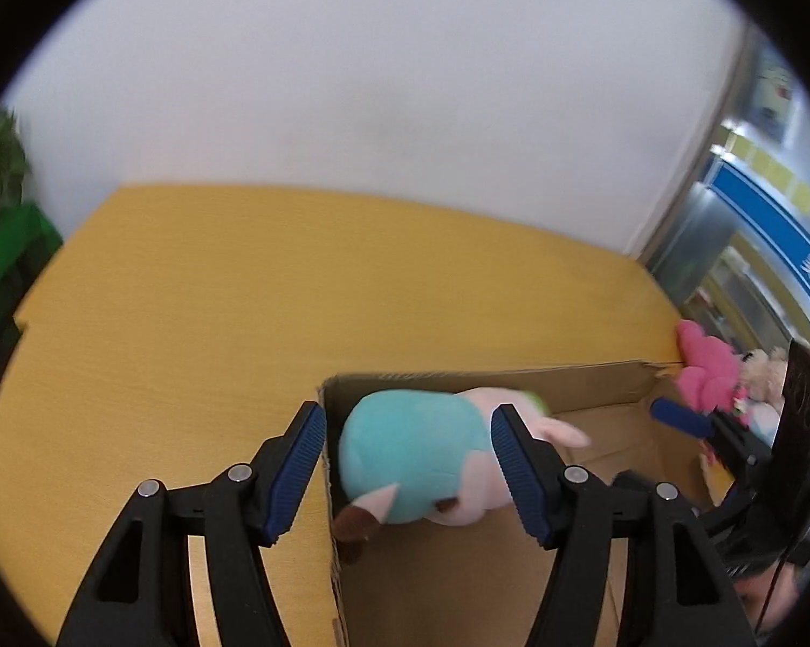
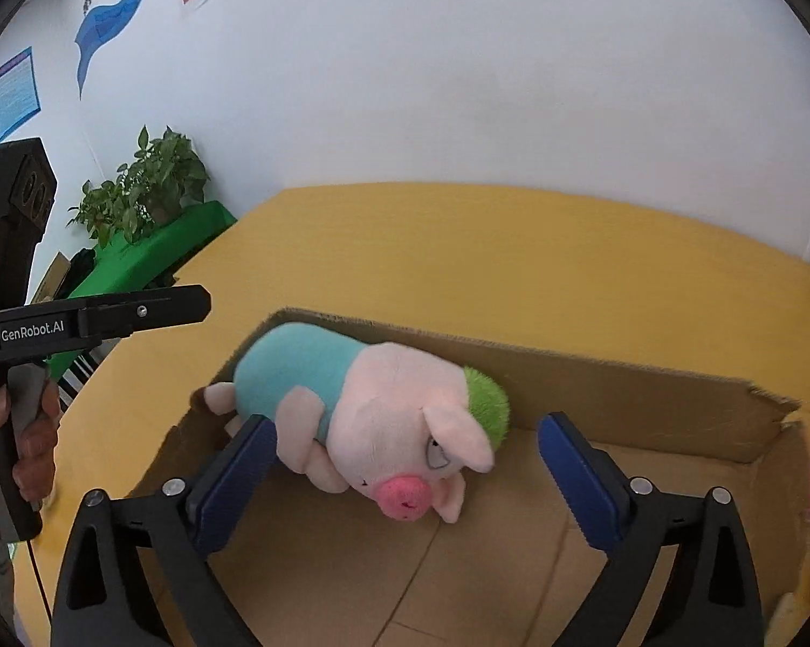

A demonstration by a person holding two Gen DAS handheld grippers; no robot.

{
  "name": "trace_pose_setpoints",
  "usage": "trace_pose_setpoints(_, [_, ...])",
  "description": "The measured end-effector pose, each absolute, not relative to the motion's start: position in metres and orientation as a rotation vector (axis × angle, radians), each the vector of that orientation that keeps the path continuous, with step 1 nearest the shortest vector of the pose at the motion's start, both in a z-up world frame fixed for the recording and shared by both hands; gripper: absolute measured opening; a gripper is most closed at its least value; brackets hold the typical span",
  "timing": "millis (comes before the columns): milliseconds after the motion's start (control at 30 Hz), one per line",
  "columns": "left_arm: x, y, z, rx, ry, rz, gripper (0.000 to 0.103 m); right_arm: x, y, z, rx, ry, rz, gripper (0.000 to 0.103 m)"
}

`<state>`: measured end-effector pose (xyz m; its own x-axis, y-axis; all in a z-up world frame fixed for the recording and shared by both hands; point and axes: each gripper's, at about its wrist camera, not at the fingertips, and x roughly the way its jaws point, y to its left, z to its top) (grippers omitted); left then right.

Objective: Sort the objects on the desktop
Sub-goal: 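Lower the plush into the box and open both grippers, then withdraw both grippers from the box toward the black charger box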

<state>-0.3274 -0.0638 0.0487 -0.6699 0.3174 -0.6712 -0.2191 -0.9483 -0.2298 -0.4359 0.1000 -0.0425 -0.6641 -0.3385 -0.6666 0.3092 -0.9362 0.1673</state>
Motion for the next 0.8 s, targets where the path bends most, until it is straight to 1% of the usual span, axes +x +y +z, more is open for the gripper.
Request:
trace_pose_setpoints(67, [-0.292, -0.063, 0.075, -0.971, -0.104, 2.647, 0.066, -0.404, 0.112, -0.007, 0.953, -0.006, -2.625, 0.103])
trace_pose_setpoints(133, [-0.262, -0.056, 0.093, -0.882, -0.029, 2.660, 0.071, -0.371, 0.128, 0.019, 0.901, 0.016, -2.659, 0.103])
trace_pose_setpoints(167, [-0.248, -0.055, 0.099, -0.844, -0.001, 2.666, 0.077, -0.351, 0.138, 0.029, 0.884, 0.018, -2.680, 0.103])
trace_pose_setpoints(233, [-0.212, -0.051, 0.110, -0.761, 0.053, 2.680, 0.079, -0.314, 0.167, 0.041, 0.883, 0.004, -2.748, 0.103])
trace_pose_setpoints(333, [-0.171, -0.039, 0.118, -0.676, 0.073, 2.669, 0.079, -0.269, 0.196, 0.041, 0.942, -0.023, -2.794, 0.103])
trace_pose_setpoints(433, [-0.142, -0.014, 0.119, -0.662, 0.055, 2.651, 0.080, -0.219, 0.216, 0.037, 0.954, 0.001, -2.845, 0.103])
trace_pose_setpoints(600, [-0.094, 0.001, 0.104, -0.659, -0.020, 2.600, 0.080, -0.158, 0.210, 0.030, 0.931, 0.070, -2.871, 0.103])
trace_pose_setpoints(800, [-0.054, 0.019, 0.094, -0.659, -0.002, 2.607, 0.080, -0.105, 0.202, 0.034, 0.882, 0.113, -2.899, 0.103])
